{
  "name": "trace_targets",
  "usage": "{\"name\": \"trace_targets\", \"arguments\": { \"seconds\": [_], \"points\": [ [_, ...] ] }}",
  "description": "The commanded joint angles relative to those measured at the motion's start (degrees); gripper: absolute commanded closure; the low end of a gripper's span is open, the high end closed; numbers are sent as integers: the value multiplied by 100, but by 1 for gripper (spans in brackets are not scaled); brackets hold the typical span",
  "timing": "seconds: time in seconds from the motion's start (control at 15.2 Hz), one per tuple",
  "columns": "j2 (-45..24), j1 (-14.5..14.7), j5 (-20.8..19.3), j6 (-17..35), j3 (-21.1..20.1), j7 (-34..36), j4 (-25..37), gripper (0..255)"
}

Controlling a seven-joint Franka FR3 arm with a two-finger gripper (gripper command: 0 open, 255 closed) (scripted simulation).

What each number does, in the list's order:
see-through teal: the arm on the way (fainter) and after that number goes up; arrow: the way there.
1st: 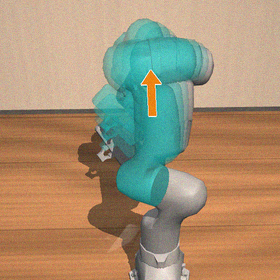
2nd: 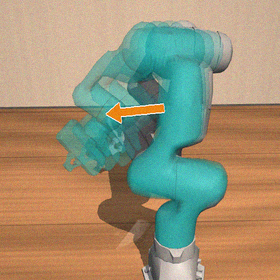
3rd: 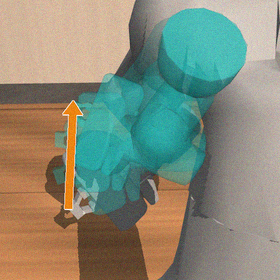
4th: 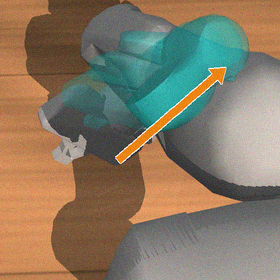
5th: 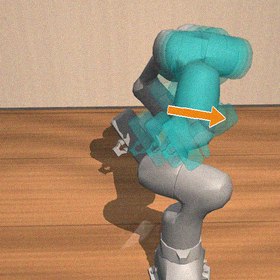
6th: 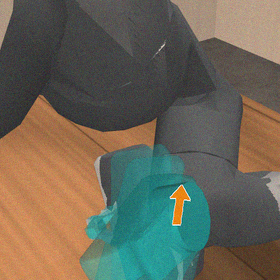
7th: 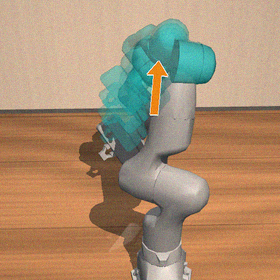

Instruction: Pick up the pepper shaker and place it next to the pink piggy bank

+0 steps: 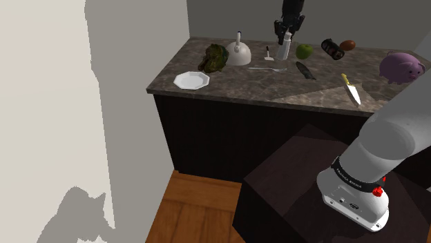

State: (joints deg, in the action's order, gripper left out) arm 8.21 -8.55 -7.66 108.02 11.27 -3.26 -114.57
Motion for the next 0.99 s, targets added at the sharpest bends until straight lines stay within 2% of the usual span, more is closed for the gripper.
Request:
{"name": "trace_targets", "arguments": {
  "seconds": [0.0, 0.46, 0.92],
  "points": [
    [18, 1, 3, -155, -3, -16, 136, 255],
    [20, 10, 21, -687, -16, -65, 668, 255],
    [299, -392, -107, -568, 527, -962, 387, 255]
  ]
}}
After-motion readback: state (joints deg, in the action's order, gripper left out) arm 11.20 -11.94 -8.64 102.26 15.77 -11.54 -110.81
